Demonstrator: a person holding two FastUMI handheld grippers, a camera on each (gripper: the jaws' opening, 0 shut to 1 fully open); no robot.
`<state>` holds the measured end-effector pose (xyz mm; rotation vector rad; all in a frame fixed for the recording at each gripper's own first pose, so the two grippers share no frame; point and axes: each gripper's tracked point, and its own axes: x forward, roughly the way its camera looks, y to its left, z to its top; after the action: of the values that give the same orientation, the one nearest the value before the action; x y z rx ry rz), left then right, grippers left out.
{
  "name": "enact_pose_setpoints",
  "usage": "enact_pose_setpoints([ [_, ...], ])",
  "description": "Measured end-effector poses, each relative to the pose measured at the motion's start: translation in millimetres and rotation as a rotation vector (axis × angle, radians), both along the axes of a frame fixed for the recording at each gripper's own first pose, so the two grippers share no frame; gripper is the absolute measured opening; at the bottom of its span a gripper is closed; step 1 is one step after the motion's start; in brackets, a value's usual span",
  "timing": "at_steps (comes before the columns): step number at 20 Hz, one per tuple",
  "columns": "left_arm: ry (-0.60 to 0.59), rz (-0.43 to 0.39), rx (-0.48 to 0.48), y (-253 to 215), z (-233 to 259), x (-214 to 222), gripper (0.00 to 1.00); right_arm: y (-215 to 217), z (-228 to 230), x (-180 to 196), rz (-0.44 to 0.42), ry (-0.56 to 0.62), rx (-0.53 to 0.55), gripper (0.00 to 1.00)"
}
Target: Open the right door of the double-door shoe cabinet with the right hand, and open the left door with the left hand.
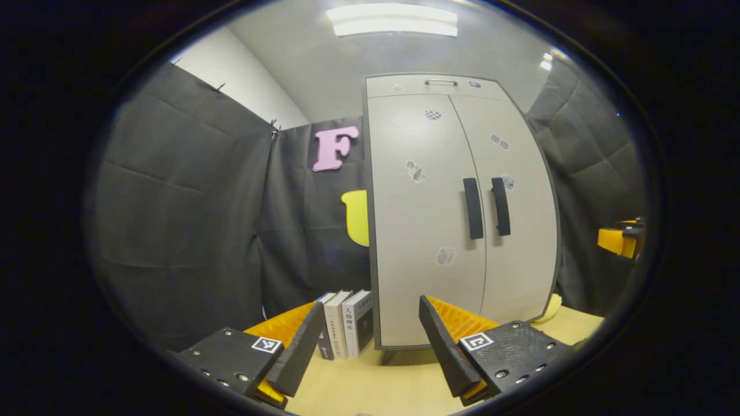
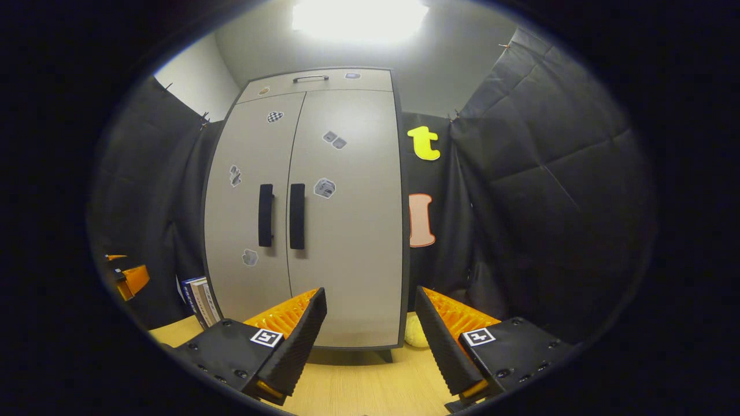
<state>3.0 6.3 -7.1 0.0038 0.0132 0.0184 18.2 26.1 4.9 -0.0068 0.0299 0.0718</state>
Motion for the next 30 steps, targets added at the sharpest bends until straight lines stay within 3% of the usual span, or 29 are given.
enact_pose_setpoints([
  [8,0.0,0.034,-0.003,18,-1,-5,0.95,29,31,36,0.066,-0.012,-0.004,0.97],
  [21,0.036,0.17,0.036,77,-12,-29,0.96,101,55,114,0.176,0.012,0.007,0.94],
  [30,0.067,0.242,0.067,104,-21,-47,0.95,135,60,175,0.191,0.058,0.055,0.96],
])
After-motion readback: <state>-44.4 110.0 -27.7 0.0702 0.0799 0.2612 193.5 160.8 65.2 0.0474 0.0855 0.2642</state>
